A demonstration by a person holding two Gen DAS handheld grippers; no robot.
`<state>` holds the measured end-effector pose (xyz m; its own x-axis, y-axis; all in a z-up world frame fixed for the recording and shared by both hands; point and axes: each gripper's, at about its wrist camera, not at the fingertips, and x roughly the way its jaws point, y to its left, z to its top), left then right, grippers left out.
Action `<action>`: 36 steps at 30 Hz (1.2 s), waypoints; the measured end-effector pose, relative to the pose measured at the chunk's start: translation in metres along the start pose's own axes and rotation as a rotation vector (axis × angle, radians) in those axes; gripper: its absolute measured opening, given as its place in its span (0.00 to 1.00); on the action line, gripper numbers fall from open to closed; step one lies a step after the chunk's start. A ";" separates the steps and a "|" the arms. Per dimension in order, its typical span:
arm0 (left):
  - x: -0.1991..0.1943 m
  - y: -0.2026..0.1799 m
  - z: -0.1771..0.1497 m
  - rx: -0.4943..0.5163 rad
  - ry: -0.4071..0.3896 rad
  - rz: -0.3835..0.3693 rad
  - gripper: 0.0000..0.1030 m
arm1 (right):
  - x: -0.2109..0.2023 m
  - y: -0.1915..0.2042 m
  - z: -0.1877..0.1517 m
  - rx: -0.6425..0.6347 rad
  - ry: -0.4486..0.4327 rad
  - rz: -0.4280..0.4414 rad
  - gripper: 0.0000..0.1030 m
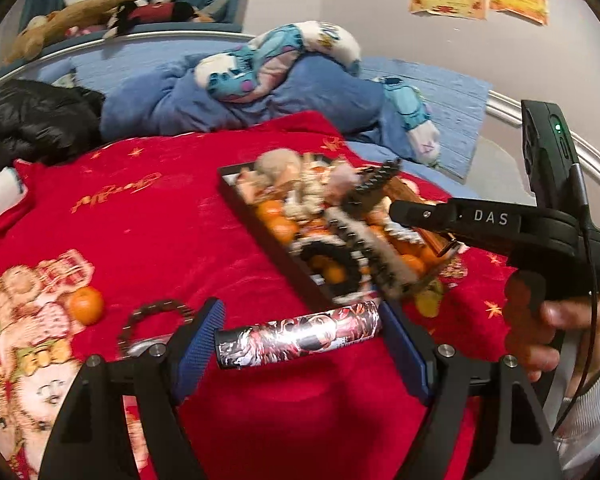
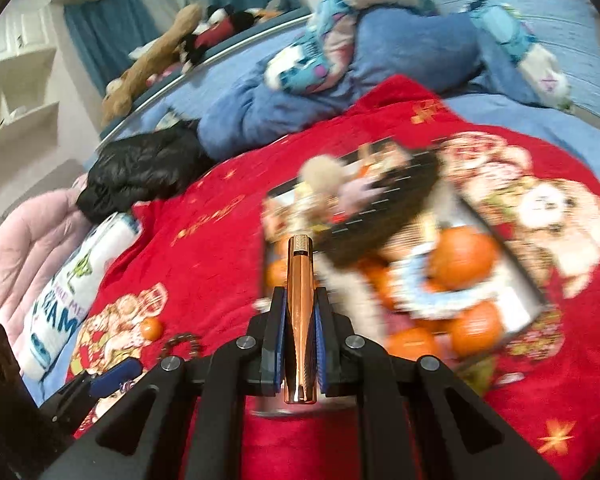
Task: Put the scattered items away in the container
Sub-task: 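Carry the lipstick tube over the tray with the right gripper while the left gripper carries the wrapper, then open both grippers to drop the lipstick tube and wrapper into the tray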
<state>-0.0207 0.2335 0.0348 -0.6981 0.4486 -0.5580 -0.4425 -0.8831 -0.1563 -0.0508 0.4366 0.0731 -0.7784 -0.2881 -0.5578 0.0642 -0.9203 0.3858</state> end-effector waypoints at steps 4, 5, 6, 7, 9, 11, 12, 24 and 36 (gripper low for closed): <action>0.011 -0.025 0.004 0.022 0.002 -0.030 0.78 | -0.017 -0.035 0.004 0.046 -0.025 -0.030 0.12; 0.015 -0.031 0.004 0.029 0.003 -0.037 0.78 | -0.021 -0.043 0.005 0.057 -0.028 -0.034 0.12; 0.018 -0.036 0.005 0.034 0.001 -0.040 0.78 | -0.024 -0.050 0.005 0.072 -0.032 -0.035 0.12; 0.021 -0.040 0.005 0.039 0.002 -0.046 0.78 | -0.026 -0.057 0.006 0.084 -0.032 -0.028 0.12; 0.027 -0.048 0.006 0.057 0.008 -0.060 0.78 | -0.027 -0.064 0.006 0.092 -0.029 -0.017 0.12; 0.033 -0.055 0.008 0.086 0.005 -0.049 0.78 | -0.025 -0.065 0.006 0.085 -0.025 -0.014 0.12; 0.035 -0.056 0.009 0.095 0.006 -0.045 0.78 | -0.024 -0.064 0.006 0.082 -0.023 -0.004 0.12; 0.070 -0.048 0.047 0.153 0.003 -0.043 0.78 | 0.014 -0.037 0.021 0.055 -0.028 0.086 0.12; 0.118 -0.050 0.062 0.229 0.027 -0.073 0.78 | 0.034 -0.037 0.027 0.059 -0.043 0.067 0.21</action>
<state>-0.1156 0.3387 0.0276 -0.6456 0.5032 -0.5745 -0.6093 -0.7929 -0.0099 -0.0964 0.4686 0.0600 -0.7997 -0.3360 -0.4975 0.0813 -0.8817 0.4648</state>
